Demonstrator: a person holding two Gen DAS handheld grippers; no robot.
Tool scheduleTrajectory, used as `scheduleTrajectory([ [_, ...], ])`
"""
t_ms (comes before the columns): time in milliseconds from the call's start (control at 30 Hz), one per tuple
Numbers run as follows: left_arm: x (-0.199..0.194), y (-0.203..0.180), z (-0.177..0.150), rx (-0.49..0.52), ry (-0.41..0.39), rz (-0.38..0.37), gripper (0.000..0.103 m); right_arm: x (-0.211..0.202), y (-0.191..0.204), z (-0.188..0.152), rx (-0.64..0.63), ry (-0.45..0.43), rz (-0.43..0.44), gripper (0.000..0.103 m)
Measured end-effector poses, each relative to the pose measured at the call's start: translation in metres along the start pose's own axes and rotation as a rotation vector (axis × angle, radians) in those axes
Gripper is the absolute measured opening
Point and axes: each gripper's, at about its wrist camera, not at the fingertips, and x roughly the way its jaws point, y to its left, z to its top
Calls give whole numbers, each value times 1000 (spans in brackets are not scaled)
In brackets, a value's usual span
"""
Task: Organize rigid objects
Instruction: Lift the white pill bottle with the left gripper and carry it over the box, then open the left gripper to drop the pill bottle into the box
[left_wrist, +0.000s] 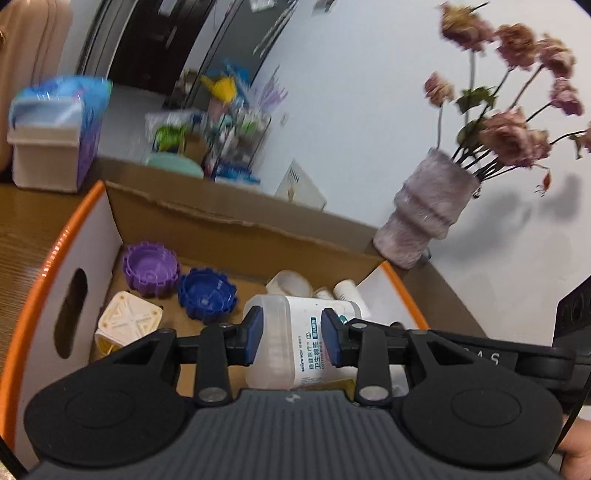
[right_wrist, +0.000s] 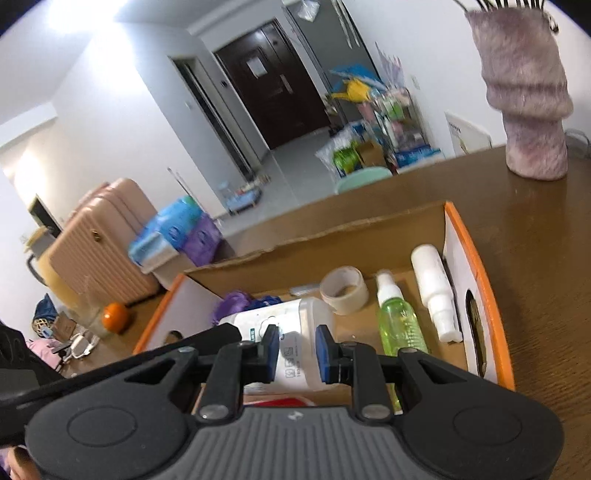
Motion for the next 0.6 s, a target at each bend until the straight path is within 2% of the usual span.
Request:
scheduleTrajectory([
  [167,19,1,0,12,44,40,36,26,-11,-4,54,57,-33,25],
  [300,31,2,-2,19,86,68,35,34,-11,-4,56,49,-57,25],
  [433,27,2,0,38,83,64,36,34,-13,-5,64,40,-41,27],
  [533,15,1,3,49,68,87,44,24,-14,-3,73,19,-45,29],
  [600,4,-1,6,65,50,104,49,13,-11,1,59,-3,-63,35],
])
